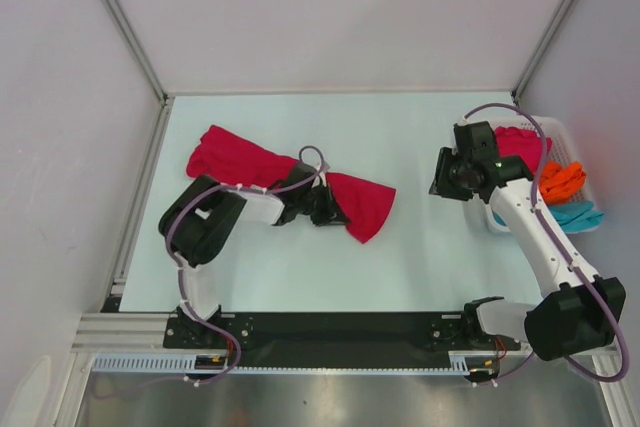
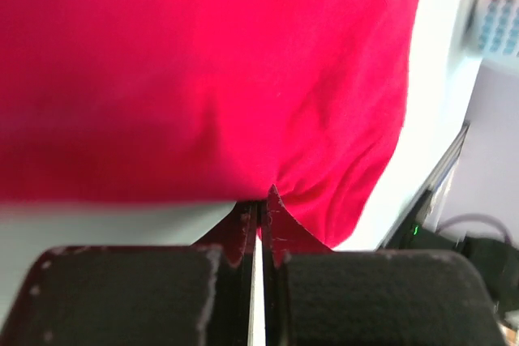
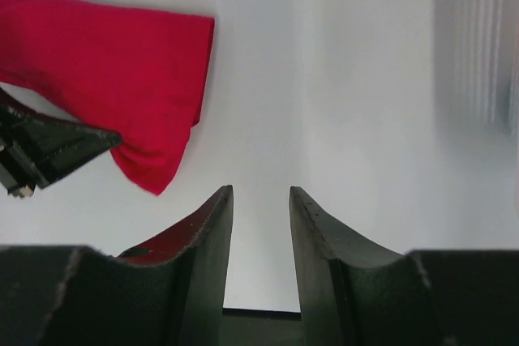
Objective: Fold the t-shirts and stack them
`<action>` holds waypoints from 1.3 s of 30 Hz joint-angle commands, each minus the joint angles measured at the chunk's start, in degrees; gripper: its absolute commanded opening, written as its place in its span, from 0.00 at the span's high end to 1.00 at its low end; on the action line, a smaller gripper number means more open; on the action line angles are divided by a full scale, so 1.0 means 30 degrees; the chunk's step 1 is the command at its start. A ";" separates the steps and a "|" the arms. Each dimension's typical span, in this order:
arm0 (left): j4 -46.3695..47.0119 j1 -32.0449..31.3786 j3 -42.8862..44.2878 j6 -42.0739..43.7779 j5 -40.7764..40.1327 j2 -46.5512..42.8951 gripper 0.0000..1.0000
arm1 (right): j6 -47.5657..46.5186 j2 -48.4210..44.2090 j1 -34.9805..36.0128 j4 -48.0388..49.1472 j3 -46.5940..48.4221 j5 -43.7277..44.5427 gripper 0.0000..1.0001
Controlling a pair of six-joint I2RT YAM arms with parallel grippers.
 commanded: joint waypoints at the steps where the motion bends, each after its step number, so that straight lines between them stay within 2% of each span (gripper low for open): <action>1: -0.3634 -0.0556 -0.3995 0.0426 -0.1175 -0.2488 1.00 | -0.0304 0.0245 -0.0054 0.0354 0.0076 -0.1076 0.60; 5: -0.3780 -0.0791 -0.7711 -0.0483 -0.0911 -0.6156 1.00 | -0.0333 0.0947 -0.0054 0.0941 0.0543 -0.1575 0.59; 8: -0.4424 -0.0850 -0.9472 -0.1157 -0.0939 -0.8969 1.00 | -0.0391 0.1680 -0.0054 0.1409 0.0953 -0.2131 0.59; 15: -0.6473 -0.1172 -1.2055 -0.2942 -0.0646 -1.5291 1.00 | -0.0333 0.3467 0.0034 0.2786 0.0927 -0.3391 0.58; 18: -0.8288 -0.1260 -1.2965 -0.3355 -0.0939 -1.8073 1.00 | -0.0188 0.4520 0.0355 0.3255 0.1072 -0.3770 0.58; 20: -0.9577 -0.1231 -1.3287 -0.3561 -0.1289 -1.9225 1.00 | 0.0191 0.5454 0.0881 0.4539 0.0869 -0.4297 0.57; 22: -1.1123 -0.1260 -1.3085 -0.3503 -0.2078 -2.0107 0.98 | 0.0515 0.6422 0.1204 0.6619 0.0780 -0.5818 0.51; 23: -1.1569 -0.1260 -1.2706 -0.3444 -0.2372 -2.0254 0.82 | 0.0807 0.7907 0.1525 0.7234 0.0954 -0.6433 0.51; 24: -1.1864 -0.1260 -1.2500 -0.3241 -0.2665 -2.0371 0.58 | 0.1013 0.8676 0.1644 0.8082 0.1304 -0.7773 0.52; 25: -1.2418 -0.1231 -1.2295 -0.3065 -0.2842 -2.0372 0.16 | 0.1131 0.9641 0.1848 0.8351 0.2438 -0.8338 0.55; 26: -1.2829 -0.1231 -1.1770 -0.2947 -0.3047 -2.0372 0.01 | 0.1277 1.0433 0.2198 0.8615 0.3030 -0.8778 0.55; 28: -1.3823 -0.1260 -1.1269 -0.2508 -0.3575 -2.0285 0.00 | 0.1483 1.2952 0.2639 0.8764 0.4697 -0.9601 0.55; 33: -1.5175 -0.1260 -1.0214 -0.2330 -0.4278 -2.1013 0.00 | 0.2126 1.8022 0.3548 0.7884 1.1728 -1.1703 0.54; 38: -1.7078 -0.1231 -0.9657 -0.2477 -0.5010 -2.2509 0.01 | 0.5519 2.2974 0.3988 0.9931 1.6155 -1.4432 0.53; 39: -1.7777 -0.1260 -0.9511 -0.2419 -0.5099 -2.2946 0.00 | 0.6164 2.3647 0.4134 1.1328 1.7089 -1.5365 0.53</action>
